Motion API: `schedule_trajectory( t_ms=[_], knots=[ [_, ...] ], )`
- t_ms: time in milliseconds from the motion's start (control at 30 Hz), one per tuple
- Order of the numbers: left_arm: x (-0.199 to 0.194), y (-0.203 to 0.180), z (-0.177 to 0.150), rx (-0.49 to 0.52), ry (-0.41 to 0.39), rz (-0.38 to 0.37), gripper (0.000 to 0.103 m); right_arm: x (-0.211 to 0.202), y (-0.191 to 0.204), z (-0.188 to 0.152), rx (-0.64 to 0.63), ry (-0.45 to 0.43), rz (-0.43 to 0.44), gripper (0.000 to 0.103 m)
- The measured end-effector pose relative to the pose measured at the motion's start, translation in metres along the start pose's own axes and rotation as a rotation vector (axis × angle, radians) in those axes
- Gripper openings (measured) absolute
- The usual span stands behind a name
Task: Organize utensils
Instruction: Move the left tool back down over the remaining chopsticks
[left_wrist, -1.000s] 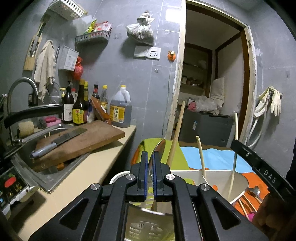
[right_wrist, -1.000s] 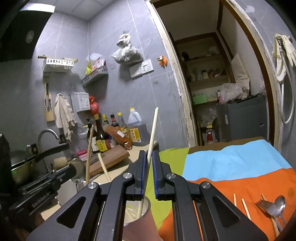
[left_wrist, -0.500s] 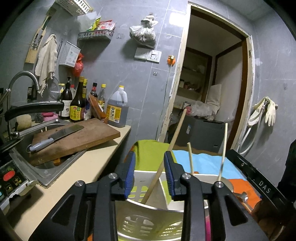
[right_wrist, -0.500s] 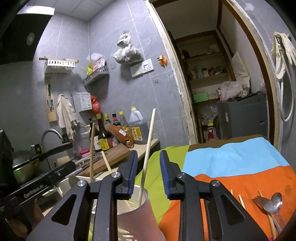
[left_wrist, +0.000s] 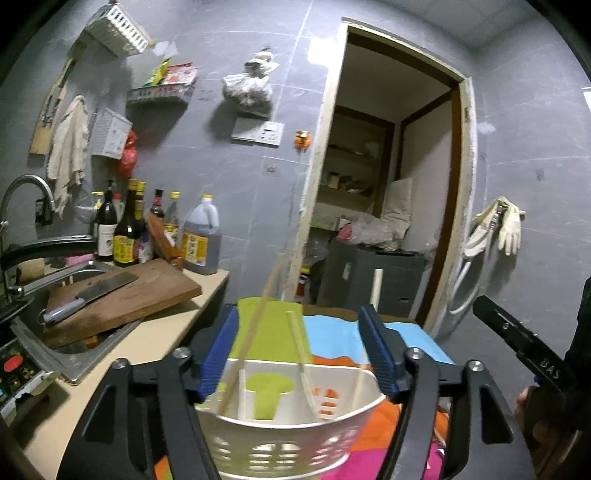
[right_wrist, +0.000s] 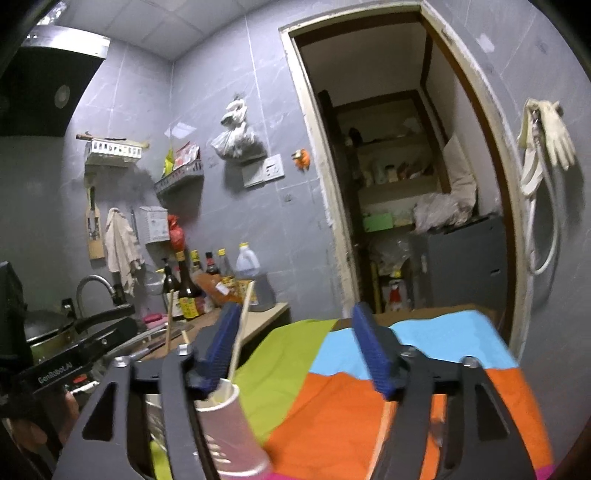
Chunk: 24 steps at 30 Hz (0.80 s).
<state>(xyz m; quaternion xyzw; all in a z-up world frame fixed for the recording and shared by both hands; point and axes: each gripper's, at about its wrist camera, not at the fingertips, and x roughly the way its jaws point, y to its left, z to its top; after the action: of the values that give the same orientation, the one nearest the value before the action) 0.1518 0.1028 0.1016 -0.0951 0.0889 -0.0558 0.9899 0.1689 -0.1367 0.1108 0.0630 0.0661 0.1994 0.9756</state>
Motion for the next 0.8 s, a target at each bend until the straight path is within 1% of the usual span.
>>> schedule_trajectory(
  t_ms=[33, 67, 200, 267, 367, 400, 600, 800],
  knots=[
    [0.000, -0.006, 0.000, 0.001, 0.003, -0.013, 0.076, -0.005, -0.004, 0.002, -0.006, -0.004, -0.011, 0.077],
    [0.001, -0.010, 0.000, 0.000, 0.004, -0.025, 0.082, -0.011, -0.009, 0.005, -0.017, -0.008, -0.027, 0.080],
    [0.004, -0.028, -0.002, 0.000, 0.007, -0.063, 0.091, -0.029, -0.023, 0.008, -0.045, -0.021, -0.070, 0.087],
    [0.004, -0.038, -0.005, 0.006, 0.004, -0.080, 0.096, -0.038, -0.031, 0.009, -0.051, -0.026, -0.090, 0.093],
    [0.005, -0.054, -0.010, 0.025, 0.005, -0.103, 0.099, -0.049, -0.042, 0.009, -0.060, -0.037, -0.120, 0.102],
    [0.006, -0.058, -0.012, 0.029, 0.007, -0.112, 0.099, -0.053, -0.046, 0.010, -0.063, -0.040, -0.129, 0.103],
    [0.014, -0.090, -0.027, 0.075, 0.050, -0.152, 0.099, -0.066, -0.071, 0.006, -0.069, -0.020, -0.174, 0.103],
    [0.027, -0.114, -0.044, 0.119, 0.108, -0.155, 0.099, -0.069, -0.092, -0.007, -0.086, 0.038, -0.209, 0.103]
  ],
)
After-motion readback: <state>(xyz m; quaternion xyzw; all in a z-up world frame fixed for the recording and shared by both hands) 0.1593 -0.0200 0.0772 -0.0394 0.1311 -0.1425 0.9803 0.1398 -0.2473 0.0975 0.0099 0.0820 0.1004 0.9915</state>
